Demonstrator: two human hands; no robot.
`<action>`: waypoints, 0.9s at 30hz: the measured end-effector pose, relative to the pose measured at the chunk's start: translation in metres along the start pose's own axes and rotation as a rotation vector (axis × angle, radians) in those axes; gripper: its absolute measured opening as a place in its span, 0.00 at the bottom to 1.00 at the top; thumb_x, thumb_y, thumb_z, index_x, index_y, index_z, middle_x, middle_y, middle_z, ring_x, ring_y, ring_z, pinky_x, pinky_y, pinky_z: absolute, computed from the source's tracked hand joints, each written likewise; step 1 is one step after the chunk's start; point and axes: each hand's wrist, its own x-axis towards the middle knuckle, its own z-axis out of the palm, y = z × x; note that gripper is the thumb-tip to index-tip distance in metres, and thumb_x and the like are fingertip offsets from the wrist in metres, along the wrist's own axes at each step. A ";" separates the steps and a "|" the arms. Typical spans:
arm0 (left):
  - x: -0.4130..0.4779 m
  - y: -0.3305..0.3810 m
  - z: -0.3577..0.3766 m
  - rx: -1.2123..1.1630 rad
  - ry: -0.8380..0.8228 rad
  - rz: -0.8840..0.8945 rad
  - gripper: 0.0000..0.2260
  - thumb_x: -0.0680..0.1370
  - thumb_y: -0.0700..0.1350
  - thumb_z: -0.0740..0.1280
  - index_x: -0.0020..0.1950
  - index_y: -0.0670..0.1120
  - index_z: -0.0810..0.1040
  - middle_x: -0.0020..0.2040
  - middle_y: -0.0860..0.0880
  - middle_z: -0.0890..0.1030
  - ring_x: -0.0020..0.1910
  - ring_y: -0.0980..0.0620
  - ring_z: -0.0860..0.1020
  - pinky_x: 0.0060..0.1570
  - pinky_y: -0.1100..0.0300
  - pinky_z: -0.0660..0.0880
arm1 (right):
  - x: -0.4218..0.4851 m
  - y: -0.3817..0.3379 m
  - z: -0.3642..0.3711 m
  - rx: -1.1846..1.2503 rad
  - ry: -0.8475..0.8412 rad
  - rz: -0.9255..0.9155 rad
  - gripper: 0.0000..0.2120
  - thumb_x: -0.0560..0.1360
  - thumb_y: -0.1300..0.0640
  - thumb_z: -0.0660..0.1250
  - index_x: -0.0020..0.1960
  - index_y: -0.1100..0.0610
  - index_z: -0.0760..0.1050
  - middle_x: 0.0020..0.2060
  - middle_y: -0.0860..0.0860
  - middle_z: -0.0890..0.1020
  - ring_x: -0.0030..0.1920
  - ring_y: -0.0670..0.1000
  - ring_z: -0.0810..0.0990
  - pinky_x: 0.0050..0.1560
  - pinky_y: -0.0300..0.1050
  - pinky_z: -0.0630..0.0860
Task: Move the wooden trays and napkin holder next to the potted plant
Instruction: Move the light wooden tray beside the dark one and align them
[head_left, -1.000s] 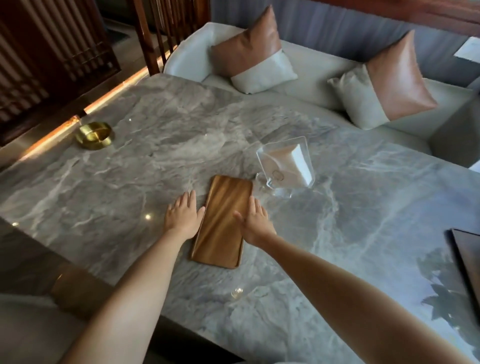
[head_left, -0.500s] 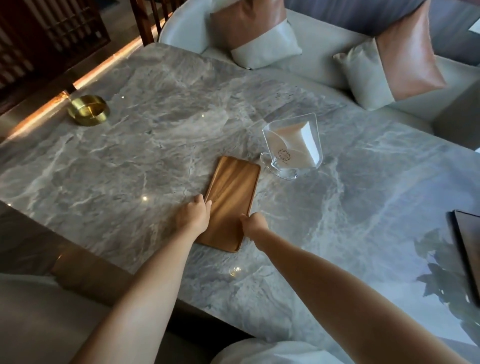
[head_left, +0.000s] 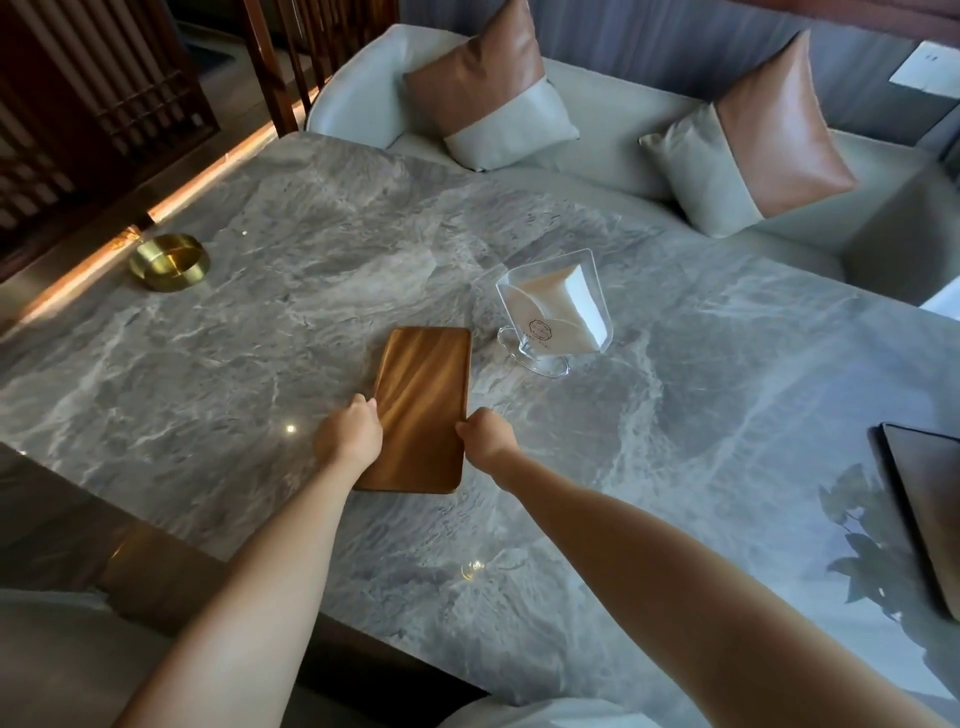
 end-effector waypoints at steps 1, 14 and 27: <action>0.000 0.002 -0.004 -0.018 0.023 -0.001 0.18 0.83 0.46 0.49 0.57 0.35 0.73 0.58 0.32 0.79 0.58 0.33 0.77 0.56 0.46 0.73 | -0.002 -0.004 -0.004 0.007 0.002 -0.026 0.19 0.79 0.60 0.55 0.29 0.56 0.59 0.29 0.52 0.67 0.28 0.49 0.65 0.27 0.40 0.61; -0.023 0.123 -0.085 -0.103 0.285 0.177 0.19 0.83 0.46 0.49 0.59 0.35 0.71 0.58 0.32 0.78 0.57 0.33 0.76 0.55 0.46 0.72 | -0.041 -0.021 -0.127 0.135 0.286 -0.324 0.12 0.80 0.59 0.54 0.39 0.61 0.68 0.39 0.56 0.74 0.46 0.57 0.73 0.45 0.48 0.68; -0.102 0.295 -0.018 -0.089 0.183 0.522 0.19 0.83 0.48 0.47 0.56 0.35 0.71 0.56 0.32 0.79 0.55 0.33 0.77 0.53 0.46 0.73 | -0.074 0.120 -0.256 0.261 0.538 -0.134 0.09 0.80 0.58 0.52 0.48 0.62 0.69 0.46 0.57 0.74 0.45 0.54 0.71 0.35 0.43 0.65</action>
